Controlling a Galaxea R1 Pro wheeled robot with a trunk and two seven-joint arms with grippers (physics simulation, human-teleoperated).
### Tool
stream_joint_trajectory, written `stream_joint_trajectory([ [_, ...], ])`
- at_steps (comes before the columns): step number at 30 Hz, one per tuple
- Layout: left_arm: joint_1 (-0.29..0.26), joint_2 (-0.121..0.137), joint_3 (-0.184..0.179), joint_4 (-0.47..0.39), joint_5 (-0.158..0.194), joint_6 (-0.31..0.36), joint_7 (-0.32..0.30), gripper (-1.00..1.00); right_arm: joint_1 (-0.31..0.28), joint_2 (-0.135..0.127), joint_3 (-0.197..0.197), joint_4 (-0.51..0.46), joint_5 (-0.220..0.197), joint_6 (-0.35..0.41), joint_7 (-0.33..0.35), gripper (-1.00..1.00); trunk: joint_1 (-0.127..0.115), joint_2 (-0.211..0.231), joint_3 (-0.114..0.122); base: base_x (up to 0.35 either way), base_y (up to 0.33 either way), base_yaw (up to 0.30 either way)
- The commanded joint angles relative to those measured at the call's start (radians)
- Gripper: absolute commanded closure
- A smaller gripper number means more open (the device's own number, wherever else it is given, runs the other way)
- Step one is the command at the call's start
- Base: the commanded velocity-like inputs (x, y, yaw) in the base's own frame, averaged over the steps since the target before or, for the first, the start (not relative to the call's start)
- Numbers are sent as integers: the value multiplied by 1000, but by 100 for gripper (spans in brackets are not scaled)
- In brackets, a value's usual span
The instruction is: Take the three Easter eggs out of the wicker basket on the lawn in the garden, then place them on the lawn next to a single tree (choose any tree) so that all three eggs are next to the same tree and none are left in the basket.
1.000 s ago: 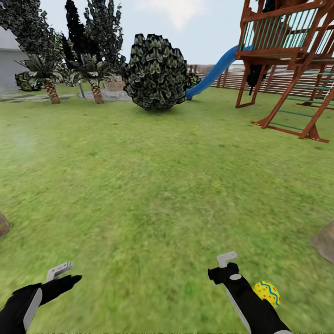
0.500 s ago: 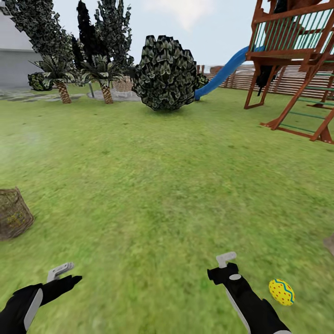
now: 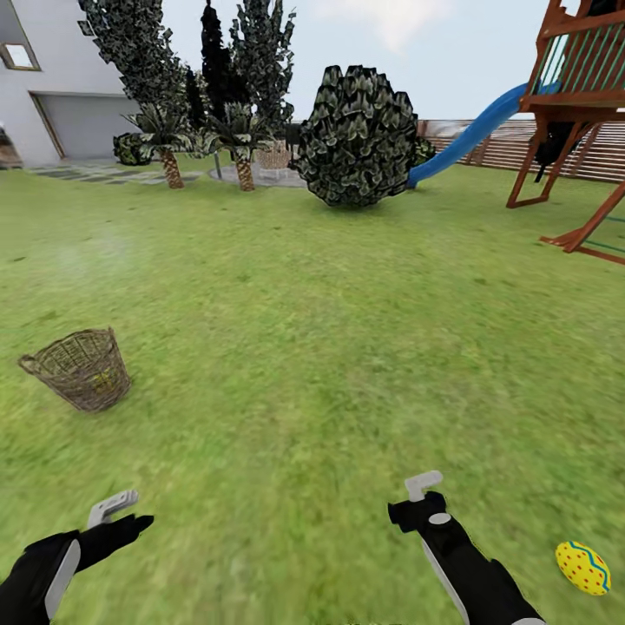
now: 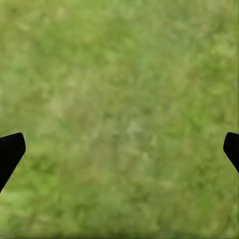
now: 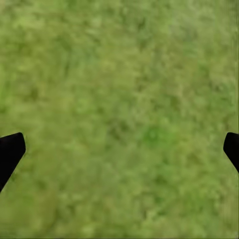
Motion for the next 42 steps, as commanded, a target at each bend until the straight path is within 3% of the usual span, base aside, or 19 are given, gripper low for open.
stream_joint_trajectory([
  [1,-1,0,2,-2,10,6,-2,-100,0,-1,5,-2,5,8,-4,-100,0,-1,-1,-105,274,194],
  [16,-1,1,12,-3,16,7,-5,-100,0,-1,5,1,4,7,-4,-100,0,-1,-2,24,257,27],
  [42,-1,0,21,11,16,12,-10,-100,0,0,5,8,4,6,-4,-100,0,-1,-2,306,165,0],
])
